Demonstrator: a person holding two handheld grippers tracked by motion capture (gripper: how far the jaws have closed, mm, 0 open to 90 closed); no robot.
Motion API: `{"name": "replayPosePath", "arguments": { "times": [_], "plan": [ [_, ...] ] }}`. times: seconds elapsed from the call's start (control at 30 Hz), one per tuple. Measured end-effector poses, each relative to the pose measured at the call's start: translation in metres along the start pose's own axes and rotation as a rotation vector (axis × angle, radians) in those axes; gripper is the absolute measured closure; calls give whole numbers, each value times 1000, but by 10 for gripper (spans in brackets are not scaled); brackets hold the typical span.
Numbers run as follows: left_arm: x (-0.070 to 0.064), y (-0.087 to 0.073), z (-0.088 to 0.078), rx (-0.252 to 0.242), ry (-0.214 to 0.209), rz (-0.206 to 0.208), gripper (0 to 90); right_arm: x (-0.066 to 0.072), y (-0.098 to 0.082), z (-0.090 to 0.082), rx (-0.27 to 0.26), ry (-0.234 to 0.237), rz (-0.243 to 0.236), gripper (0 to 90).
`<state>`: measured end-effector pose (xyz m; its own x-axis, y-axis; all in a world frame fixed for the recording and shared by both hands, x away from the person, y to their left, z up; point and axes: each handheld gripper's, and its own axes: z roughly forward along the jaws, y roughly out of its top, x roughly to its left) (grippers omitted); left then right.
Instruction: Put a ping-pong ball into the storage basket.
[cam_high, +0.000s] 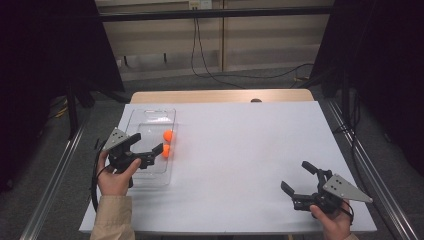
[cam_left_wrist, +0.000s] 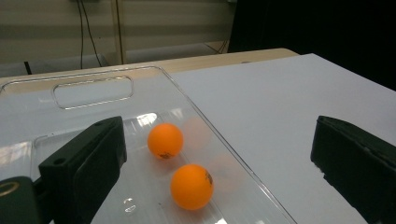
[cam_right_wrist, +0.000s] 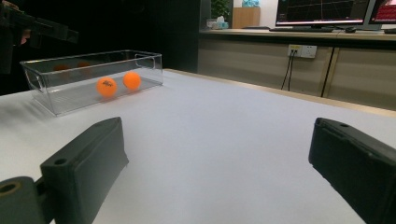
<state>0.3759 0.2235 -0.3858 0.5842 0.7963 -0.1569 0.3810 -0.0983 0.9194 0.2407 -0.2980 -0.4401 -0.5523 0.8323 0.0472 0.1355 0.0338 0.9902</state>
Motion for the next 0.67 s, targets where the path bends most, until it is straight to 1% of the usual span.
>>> {"name": "replayPosePath", "arguments": {
  "times": [0.03,0.07,0.13,0.23,0.33,0.43,0.47,0.53,0.57,0.67],
  "plan": [
    [-1,-1,-1,1,2,3,34,0,0,0,0,1,-1,34],
    [-1,-1,-1,-2,-4,6,34,0,0,0,1,1,-1,34],
    [-2,-2,-3,-9,3,11,34,0,0,0,2,-1,-1,34],
    [-4,-3,-6,-15,-6,11,33,0,0,0,0,0,-2,34],
    [-7,-7,-10,-22,-2,11,32,0,0,0,0,-1,0,34],
    [-7,-13,-15,-38,7,6,31,0,0,0,4,0,-3,34],
    [-7,-15,-17,-34,10,14,30,0,0,0,4,2,-3,34],
    [-8,-20,-20,-39,14,8,28,1,0,0,5,1,-2,34],
    [-9,-23,-21,-40,11,1,28,0,0,0,6,0,-4,34],
    [-12,-30,-22,-38,3,13,21,0,-1,1,7,-1,-4,34]
  ]
}}
